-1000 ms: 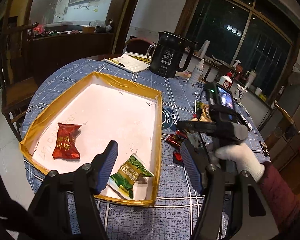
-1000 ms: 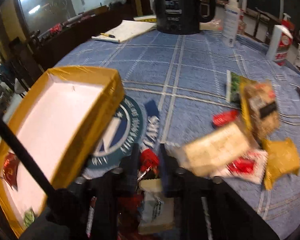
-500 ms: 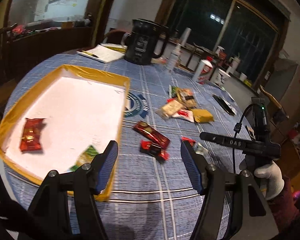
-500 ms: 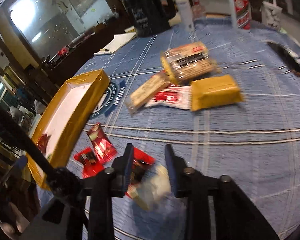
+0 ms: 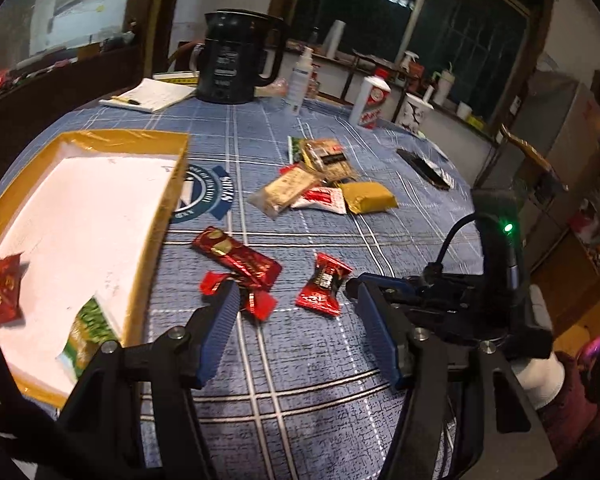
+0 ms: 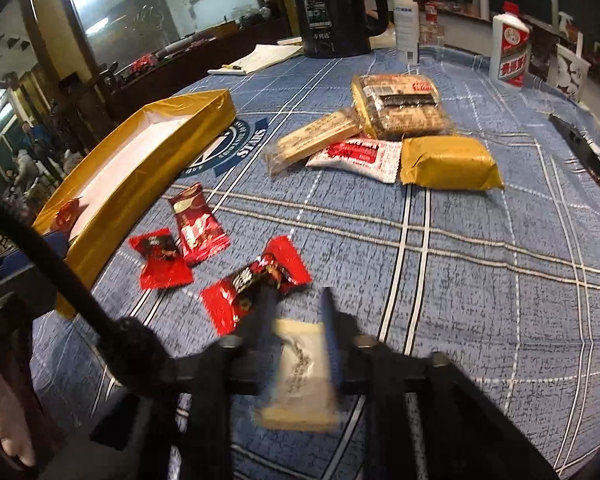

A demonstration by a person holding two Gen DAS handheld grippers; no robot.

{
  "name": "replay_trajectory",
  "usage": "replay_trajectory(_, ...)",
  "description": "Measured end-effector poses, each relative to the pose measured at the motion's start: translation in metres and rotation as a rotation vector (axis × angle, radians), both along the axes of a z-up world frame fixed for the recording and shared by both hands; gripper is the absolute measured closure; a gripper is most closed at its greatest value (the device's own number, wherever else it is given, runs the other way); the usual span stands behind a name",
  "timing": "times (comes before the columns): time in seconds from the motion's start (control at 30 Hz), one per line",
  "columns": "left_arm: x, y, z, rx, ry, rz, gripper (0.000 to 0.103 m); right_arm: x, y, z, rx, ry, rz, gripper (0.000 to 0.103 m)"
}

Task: Organize snacks
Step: 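Grasp the white wrapped cake with the right tool while the left grasps a red candy, then carry the white cake and red candy into the tray and release them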

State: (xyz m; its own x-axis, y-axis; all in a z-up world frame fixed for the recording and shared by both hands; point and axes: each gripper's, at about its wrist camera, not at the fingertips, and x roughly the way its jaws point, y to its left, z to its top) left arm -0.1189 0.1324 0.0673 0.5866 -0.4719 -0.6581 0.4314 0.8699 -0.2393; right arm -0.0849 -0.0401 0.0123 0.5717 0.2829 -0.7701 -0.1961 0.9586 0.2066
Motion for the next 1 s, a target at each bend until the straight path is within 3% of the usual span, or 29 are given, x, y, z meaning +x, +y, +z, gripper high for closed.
replay_trajectory(0.13, 0.011, -0.023, -0.012, 0.066, 0.013, -0.063, 0.045, -0.008, -0.014, -0.002, 0.024, -0.01, 0.004, 0.09)
replay_trajectory(0.23, 0.024, -0.047, -0.026, 0.135, 0.033, -0.124, 0.058, -0.016, -0.022, -0.001, 0.026, -0.012, -0.029, 0.079)
replay_trajectory(0.37, 0.037, -0.064, -0.036, 0.17, 0.051, -0.165, 0.058, -0.032, -0.029, 0.005, 0.046, -0.042, -0.046, 0.063)
replay_trajectory(0.43, 0.042, -0.071, -0.04, 0.173, 0.064, -0.197, 0.058, -0.04, -0.036, 0.008, 0.067, -0.062, -0.073, 0.06)
replay_trajectory(0.63, 0.051, -0.087, -0.053, 0.248, 0.07, -0.221, 0.058, -0.063, -0.044, 0.008, 0.106, -0.049, -0.094, 0.06)
replay_trajectory(0.67, 0.051, -0.088, -0.053, 0.248, 0.069, -0.219, 0.062, -0.064, -0.04, 0.006, 0.094, -0.046, -0.086, 0.06)
replay_trajectory(0.7, 0.051, -0.087, -0.053, 0.254, 0.064, -0.214, 0.073, -0.064, -0.038, 0.005, 0.084, -0.047, -0.082, 0.06)
replay_trajectory(0.73, 0.05, -0.087, -0.053, 0.262, 0.059, -0.21, 0.076, -0.062, -0.035, 0.004, 0.069, -0.049, -0.077, 0.06)
replay_trajectory(1.0, 0.05, -0.085, -0.053, 0.238, 0.05, -0.181, 0.077, -0.047, -0.022, -0.002, 0.041, -0.024, -0.106, 0.059)
